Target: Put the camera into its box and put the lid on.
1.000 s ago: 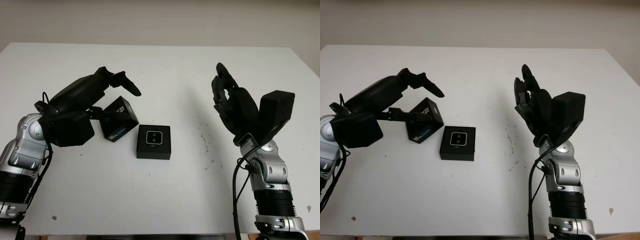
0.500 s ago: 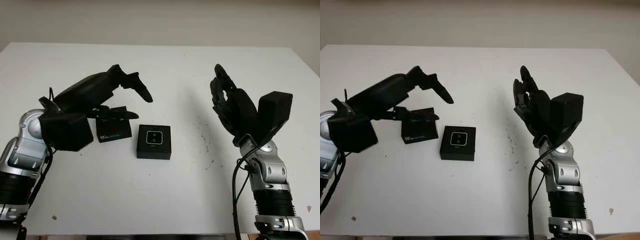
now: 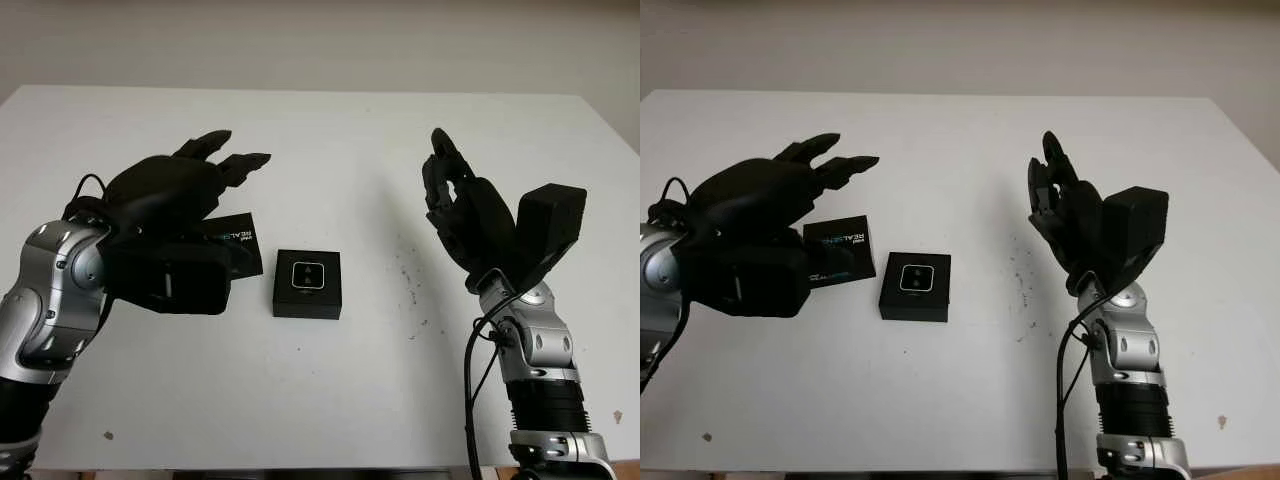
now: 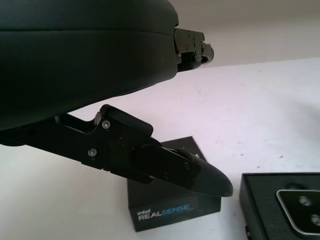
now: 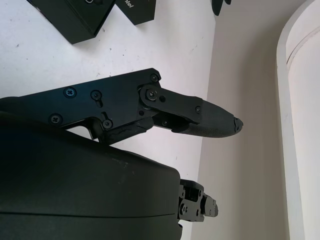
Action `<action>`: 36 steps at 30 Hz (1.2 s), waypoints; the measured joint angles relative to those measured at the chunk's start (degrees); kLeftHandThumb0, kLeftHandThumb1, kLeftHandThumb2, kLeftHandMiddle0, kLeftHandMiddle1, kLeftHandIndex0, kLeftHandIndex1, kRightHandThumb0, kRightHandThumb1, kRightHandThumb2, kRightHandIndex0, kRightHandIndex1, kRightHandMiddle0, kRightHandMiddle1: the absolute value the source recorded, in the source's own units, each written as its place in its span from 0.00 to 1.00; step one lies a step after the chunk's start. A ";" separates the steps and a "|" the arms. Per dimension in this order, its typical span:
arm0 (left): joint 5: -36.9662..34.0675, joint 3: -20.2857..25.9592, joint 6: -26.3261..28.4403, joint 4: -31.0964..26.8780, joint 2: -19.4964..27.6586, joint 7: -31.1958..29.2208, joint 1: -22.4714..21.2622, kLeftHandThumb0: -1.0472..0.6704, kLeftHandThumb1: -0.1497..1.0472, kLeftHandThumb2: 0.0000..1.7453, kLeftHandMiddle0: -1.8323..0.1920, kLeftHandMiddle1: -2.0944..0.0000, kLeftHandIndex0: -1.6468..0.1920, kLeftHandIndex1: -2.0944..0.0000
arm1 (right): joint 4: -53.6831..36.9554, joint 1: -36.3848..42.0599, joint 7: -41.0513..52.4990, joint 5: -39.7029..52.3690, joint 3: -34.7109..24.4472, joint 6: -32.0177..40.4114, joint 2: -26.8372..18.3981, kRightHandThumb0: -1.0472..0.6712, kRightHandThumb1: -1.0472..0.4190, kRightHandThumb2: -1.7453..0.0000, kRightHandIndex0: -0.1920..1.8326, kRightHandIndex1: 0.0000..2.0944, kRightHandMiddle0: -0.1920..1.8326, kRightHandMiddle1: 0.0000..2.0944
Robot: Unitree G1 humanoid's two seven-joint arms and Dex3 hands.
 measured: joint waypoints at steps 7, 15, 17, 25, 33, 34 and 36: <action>1.64 -1.81 4.16 -0.43 -0.38 -2.61 0.37 0.08 0.98 0.03 0.94 0.98 1.00 0.98 | 0.00 0.11 -0.17 0.07 -0.01 -0.03 0.00 0.24 0.00 0.66 0.02 0.03 0.04 0.03; 3.31 -4.22 6.06 0.92 -1.74 -2.93 0.37 0.09 0.95 0.03 0.91 0.97 0.97 0.97 | 0.16 0.43 0.46 0.25 0.00 -0.62 0.00 0.23 0.00 0.66 0.02 0.03 0.04 0.03; 3.46 -4.42 5.92 2.41 -2.21 -2.09 0.35 0.10 0.95 0.03 0.91 0.97 0.97 0.97 | 0.30 0.46 0.43 0.27 -0.03 -0.61 0.00 0.23 0.00 0.66 0.02 0.03 0.04 0.03; 4.24 -6.08 6.01 10.63 -4.16 1.21 -2.62 0.11 0.94 0.03 0.88 0.96 0.96 0.96 | 0.34 0.62 0.46 0.33 -0.02 -0.62 -0.01 0.23 0.00 0.66 0.02 0.03 0.04 0.03; 4.19 -7.29 4.96 17.41 -4.81 3.65 -6.25 0.11 0.95 0.03 0.87 0.96 0.95 0.97 | 0.36 0.70 0.41 0.47 -0.03 -0.63 0.00 0.24 0.00 0.65 0.03 0.03 0.05 0.03; 4.19 -7.52 4.96 17.82 -4.81 3.65 -6.47 0.10 0.95 0.03 0.87 0.96 0.95 0.97 | 0.37 0.70 0.42 0.45 -0.02 -0.63 0.00 0.24 0.00 0.66 0.03 0.03 0.05 0.03; 4.19 -7.84 4.91 18.69 -4.81 3.70 -6.86 0.10 0.95 0.03 0.86 0.96 0.95 0.96 | 0.49 0.70 0.45 0.42 0.00 -0.64 0.00 0.23 0.00 0.66 0.03 0.03 0.05 0.03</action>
